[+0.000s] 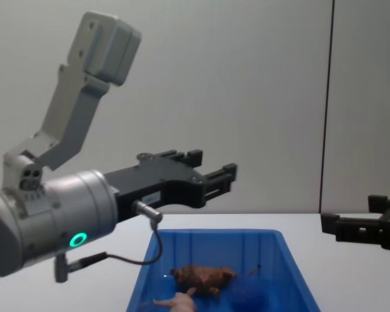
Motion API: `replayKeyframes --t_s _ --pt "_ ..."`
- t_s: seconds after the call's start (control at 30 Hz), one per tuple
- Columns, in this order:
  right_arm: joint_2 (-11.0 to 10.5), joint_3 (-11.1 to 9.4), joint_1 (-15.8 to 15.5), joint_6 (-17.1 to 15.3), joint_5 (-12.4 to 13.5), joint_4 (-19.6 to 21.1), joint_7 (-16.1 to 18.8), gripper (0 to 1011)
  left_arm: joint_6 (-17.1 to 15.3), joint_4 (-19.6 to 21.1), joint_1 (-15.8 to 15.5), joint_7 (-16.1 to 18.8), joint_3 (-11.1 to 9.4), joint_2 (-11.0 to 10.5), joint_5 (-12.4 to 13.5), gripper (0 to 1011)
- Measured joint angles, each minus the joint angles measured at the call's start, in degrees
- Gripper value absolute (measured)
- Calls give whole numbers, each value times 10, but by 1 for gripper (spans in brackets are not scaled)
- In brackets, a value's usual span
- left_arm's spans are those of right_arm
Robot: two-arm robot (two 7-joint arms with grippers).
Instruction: Pick up the two dolls from the table and place them into the box.
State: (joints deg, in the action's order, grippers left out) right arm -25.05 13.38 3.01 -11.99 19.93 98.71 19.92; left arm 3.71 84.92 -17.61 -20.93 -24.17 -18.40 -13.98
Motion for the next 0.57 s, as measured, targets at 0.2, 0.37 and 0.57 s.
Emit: replayKeyframes --t_s 0.2,0.37,0.57 --pt "0 0 0 0 0 0 0 1001 10 -5 -8 -13 -3 9 0 764" --pt "0 0 0 0 0 0 0 1001 20 -6 -11 -20 -3 10 -2 925" --pt "0 0 0 0 0 0 0 1001 26 -6 -13 -25 -2 11 -4 1001"
